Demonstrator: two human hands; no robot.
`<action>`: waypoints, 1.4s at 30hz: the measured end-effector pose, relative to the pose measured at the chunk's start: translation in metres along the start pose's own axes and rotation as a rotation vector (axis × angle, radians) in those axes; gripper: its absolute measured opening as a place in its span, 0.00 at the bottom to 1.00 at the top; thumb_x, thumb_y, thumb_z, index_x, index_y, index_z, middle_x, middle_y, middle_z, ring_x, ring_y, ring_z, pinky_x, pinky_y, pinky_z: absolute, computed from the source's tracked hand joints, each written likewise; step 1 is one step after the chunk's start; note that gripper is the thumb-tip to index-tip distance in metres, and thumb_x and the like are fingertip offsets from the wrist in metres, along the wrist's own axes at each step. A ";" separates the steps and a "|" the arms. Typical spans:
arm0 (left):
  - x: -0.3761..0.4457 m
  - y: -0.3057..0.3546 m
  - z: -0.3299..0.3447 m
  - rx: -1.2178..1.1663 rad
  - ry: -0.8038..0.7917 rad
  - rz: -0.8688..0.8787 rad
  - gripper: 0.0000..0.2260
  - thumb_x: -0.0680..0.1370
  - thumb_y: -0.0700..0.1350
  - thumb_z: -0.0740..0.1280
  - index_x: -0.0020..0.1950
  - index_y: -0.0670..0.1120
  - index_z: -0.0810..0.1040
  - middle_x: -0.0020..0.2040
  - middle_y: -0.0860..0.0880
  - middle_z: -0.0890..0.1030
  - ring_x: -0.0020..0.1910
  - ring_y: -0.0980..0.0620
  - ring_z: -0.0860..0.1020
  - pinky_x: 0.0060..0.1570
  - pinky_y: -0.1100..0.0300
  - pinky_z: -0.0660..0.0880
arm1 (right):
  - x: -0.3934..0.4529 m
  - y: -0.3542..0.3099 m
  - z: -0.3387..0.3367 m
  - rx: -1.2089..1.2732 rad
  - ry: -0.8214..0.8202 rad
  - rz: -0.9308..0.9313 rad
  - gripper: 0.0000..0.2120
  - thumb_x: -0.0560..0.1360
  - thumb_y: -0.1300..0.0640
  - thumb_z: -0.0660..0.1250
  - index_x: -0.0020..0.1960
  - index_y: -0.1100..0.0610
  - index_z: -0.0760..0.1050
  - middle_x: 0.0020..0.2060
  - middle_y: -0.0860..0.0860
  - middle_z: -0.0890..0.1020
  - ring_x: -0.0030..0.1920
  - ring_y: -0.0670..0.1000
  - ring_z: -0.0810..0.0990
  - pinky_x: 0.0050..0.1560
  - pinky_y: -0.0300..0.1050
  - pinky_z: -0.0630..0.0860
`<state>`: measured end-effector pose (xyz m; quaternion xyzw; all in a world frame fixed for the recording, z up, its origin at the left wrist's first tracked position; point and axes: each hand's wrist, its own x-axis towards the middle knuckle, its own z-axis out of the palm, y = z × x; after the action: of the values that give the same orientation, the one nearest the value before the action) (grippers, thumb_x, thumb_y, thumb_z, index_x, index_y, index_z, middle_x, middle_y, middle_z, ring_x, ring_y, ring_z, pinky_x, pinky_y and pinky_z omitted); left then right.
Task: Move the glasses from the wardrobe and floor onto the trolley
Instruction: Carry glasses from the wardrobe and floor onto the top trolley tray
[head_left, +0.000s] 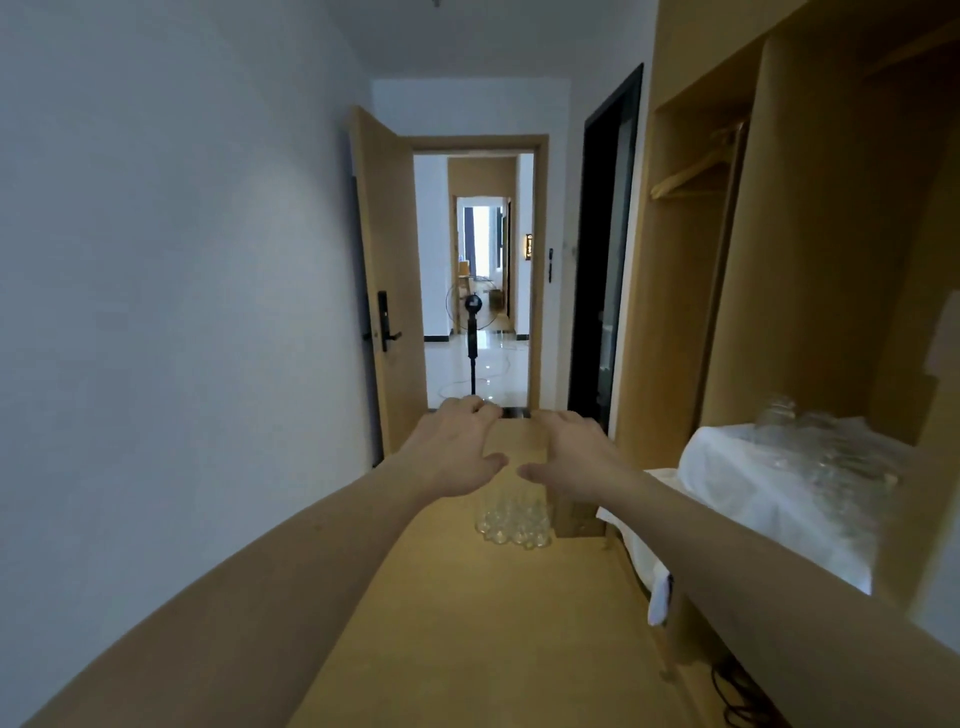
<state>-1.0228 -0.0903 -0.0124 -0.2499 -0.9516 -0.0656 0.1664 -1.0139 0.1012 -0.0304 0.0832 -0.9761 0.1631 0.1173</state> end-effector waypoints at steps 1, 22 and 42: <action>0.014 0.002 0.004 -0.002 -0.001 0.002 0.29 0.79 0.58 0.67 0.77 0.47 0.67 0.70 0.46 0.72 0.68 0.45 0.70 0.63 0.45 0.73 | 0.010 0.012 0.000 0.008 0.005 0.005 0.41 0.73 0.37 0.71 0.80 0.49 0.59 0.74 0.53 0.68 0.71 0.59 0.67 0.66 0.56 0.71; 0.266 0.036 0.105 -0.119 -0.086 0.099 0.28 0.79 0.57 0.67 0.76 0.48 0.66 0.69 0.46 0.72 0.67 0.44 0.70 0.63 0.47 0.73 | 0.177 0.204 0.001 0.032 -0.034 0.145 0.34 0.72 0.39 0.73 0.73 0.48 0.66 0.66 0.52 0.74 0.63 0.56 0.75 0.58 0.50 0.76; 0.480 0.003 0.214 -0.228 -0.223 0.513 0.30 0.80 0.58 0.67 0.79 0.50 0.62 0.78 0.47 0.66 0.75 0.44 0.65 0.71 0.47 0.69 | 0.293 0.282 0.030 -0.132 0.056 0.663 0.39 0.73 0.38 0.72 0.78 0.50 0.62 0.72 0.52 0.72 0.69 0.57 0.72 0.66 0.55 0.74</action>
<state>-1.4756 0.1751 -0.0447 -0.5049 -0.8563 -0.1001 0.0429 -1.3576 0.3178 -0.0667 -0.2511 -0.9549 0.1308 0.0898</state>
